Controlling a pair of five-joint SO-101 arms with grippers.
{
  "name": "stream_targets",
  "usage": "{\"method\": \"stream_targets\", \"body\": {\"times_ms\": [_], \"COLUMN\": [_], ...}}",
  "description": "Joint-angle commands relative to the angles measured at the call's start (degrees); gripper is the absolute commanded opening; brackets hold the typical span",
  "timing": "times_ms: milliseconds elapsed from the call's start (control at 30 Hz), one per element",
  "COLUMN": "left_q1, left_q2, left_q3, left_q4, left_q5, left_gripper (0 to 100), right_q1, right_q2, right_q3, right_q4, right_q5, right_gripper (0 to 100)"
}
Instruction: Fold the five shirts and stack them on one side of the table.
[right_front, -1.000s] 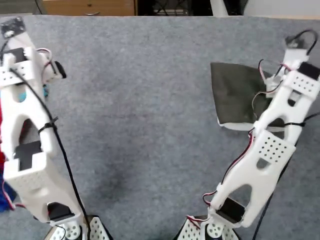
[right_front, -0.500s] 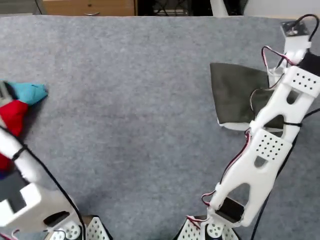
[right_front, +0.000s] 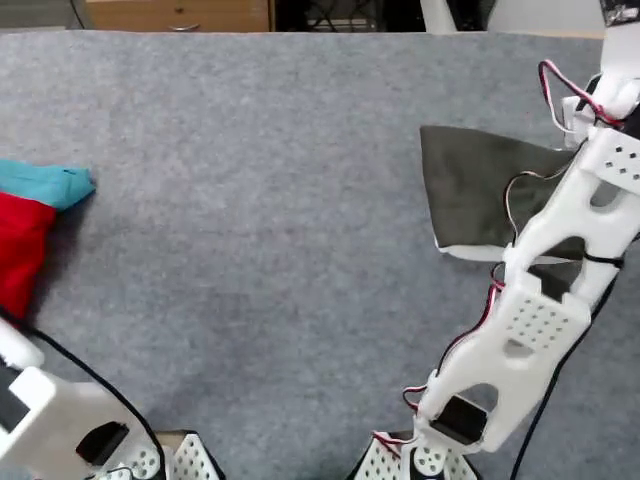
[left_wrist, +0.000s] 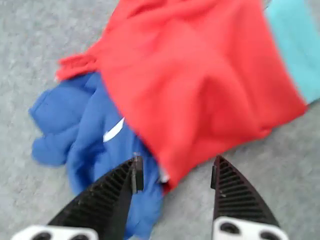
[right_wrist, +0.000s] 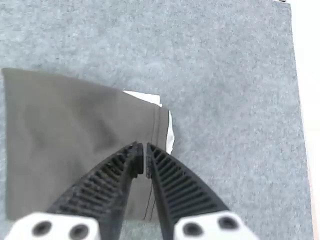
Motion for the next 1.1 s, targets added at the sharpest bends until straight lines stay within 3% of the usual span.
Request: {"method": "stream_targets", "body": {"times_ms": [0, 100, 333, 533, 667, 867, 1067], "left_q1": [-3.91, -6.55, -7.34, -7.52, -9.27, -11.21, -10.07], "left_q2": [-2.64, -2.55, -2.90, -3.25, -3.25, -3.25, -3.25], "left_q3": [0.84, 4.79, 23.87, 25.89, 14.90, -14.64, -45.05], "left_q4": [4.31, 2.81, -11.78, -17.76, -10.20, 3.96, 7.30], "left_q5": [-2.99, -3.16, -3.16, -3.16, -3.08, -2.73, -2.20], "left_gripper": [24, 24, 24, 5, 3, 3, 3], "right_q1": [-1.93, -4.22, -10.90, -13.45, -14.24, -15.82, -18.29], "right_q2": [-9.19, -14.55, -23.52, -28.00, -30.64, -34.59, -38.02], "right_q3": [9.63, 20.09, 38.73, 45.14, 46.90, 52.09, 58.51], "right_q4": [0.35, 0.26, 0.18, -0.09, -0.09, -0.09, -0.18], "right_q5": [0.62, 0.79, 0.53, 0.53, 0.44, 0.44, 0.44], "right_gripper": [2.1, 2.1, 2.1, 2.1, 2.1, 2.1, 2.1]}}
